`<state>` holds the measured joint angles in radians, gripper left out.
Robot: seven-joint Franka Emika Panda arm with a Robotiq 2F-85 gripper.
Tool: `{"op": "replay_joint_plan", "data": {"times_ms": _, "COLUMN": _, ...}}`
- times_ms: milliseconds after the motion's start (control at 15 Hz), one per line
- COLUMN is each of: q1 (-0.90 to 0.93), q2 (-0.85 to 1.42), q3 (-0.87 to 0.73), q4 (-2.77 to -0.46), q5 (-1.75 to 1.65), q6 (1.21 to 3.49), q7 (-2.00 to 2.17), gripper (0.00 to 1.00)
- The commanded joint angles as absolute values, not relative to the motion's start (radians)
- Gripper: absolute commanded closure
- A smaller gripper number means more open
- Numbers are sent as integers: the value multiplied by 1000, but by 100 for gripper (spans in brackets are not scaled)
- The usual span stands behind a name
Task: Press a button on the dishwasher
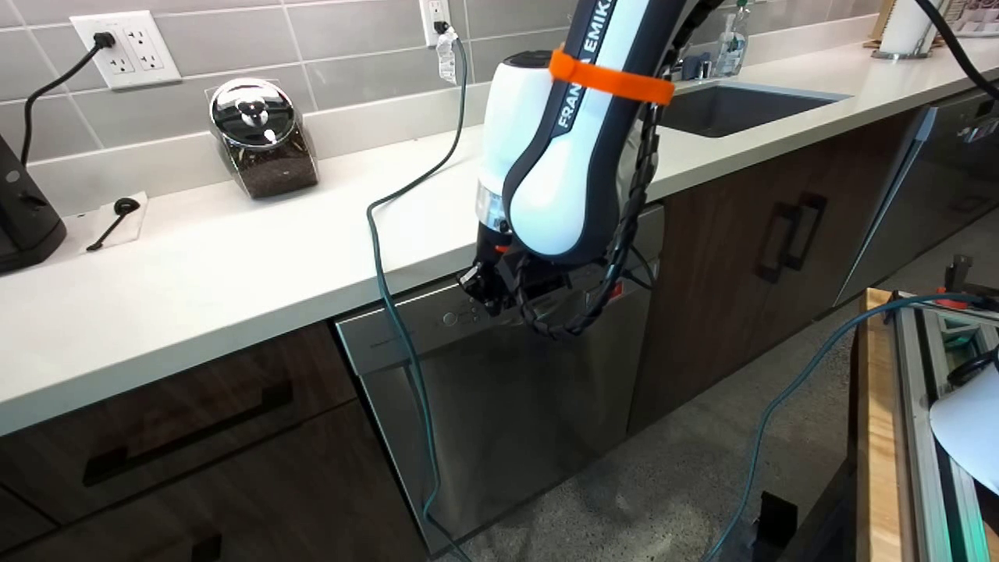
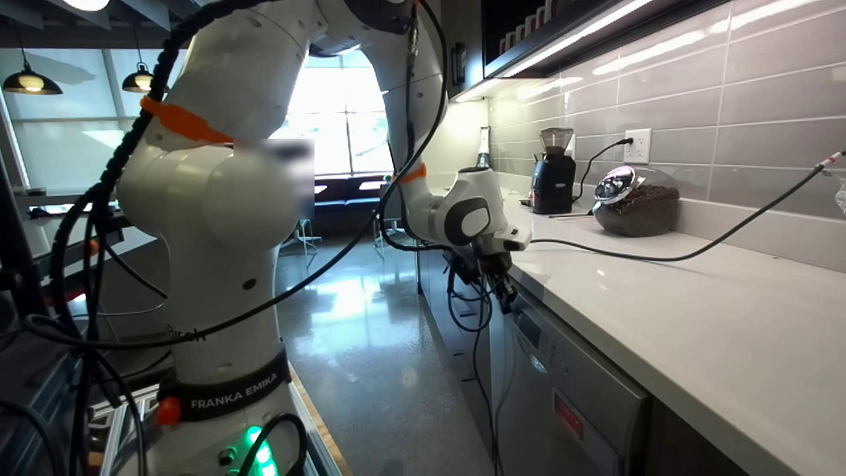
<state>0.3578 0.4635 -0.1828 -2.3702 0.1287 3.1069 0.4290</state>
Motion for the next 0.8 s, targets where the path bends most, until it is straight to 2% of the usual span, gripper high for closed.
{"op": "replay_joint_plan", "data": {"times_ms": 0, "q1": 373, "q2": 498, "q3": -196, "q4": -2353, "q5": 149, "q6": 3136, "q7": 439, "gripper": 100}}
{"op": "replay_joint_plan", "data": {"times_ms": 733, "q1": 402, "q2": 463, "q3": -230, "q4": -2383, "q5": 135, "q6": 3108, "q7": 436, "gripper": 100}}
